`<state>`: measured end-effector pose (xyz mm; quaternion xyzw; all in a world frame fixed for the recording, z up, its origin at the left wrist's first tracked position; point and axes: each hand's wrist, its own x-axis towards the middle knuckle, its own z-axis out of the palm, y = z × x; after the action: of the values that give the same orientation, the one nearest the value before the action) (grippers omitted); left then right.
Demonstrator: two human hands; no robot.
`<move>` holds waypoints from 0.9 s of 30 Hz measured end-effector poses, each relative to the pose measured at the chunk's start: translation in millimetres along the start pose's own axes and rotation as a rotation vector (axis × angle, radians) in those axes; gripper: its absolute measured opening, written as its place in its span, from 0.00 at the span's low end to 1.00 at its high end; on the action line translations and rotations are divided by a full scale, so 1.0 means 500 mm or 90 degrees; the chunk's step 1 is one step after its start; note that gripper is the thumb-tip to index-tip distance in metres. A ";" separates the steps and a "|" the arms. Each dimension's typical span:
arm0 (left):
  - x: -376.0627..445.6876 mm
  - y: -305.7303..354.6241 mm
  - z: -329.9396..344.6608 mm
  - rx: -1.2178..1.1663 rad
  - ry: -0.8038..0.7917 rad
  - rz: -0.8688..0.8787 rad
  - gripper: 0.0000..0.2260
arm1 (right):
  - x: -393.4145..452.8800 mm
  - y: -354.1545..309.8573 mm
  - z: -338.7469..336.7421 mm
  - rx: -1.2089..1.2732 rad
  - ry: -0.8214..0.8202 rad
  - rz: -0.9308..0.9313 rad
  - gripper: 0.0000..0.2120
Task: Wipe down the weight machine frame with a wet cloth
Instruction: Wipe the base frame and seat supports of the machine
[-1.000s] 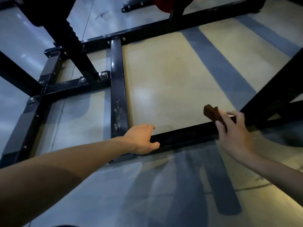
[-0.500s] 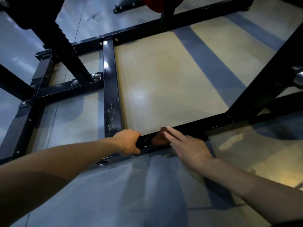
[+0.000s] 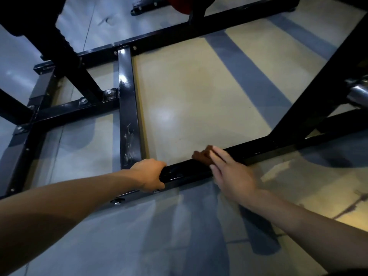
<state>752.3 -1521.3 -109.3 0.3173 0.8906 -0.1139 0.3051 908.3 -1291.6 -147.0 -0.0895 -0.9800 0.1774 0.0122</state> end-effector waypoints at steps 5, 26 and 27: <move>-0.002 -0.010 0.007 -0.024 0.007 0.001 0.17 | 0.007 0.050 -0.021 -0.009 0.036 -0.045 0.22; -0.061 -0.063 0.062 0.016 0.077 -0.041 0.42 | 0.039 -0.125 0.042 0.025 -0.052 -0.134 0.23; -0.068 -0.072 0.062 0.014 0.083 -0.056 0.44 | 0.038 -0.108 0.037 0.016 -0.030 -0.121 0.22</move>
<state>765.0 -1578.6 -112.5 0.2878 0.9205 -0.1161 0.2374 879.4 -1344.2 -145.4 0.0082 -0.9818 0.1895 0.0070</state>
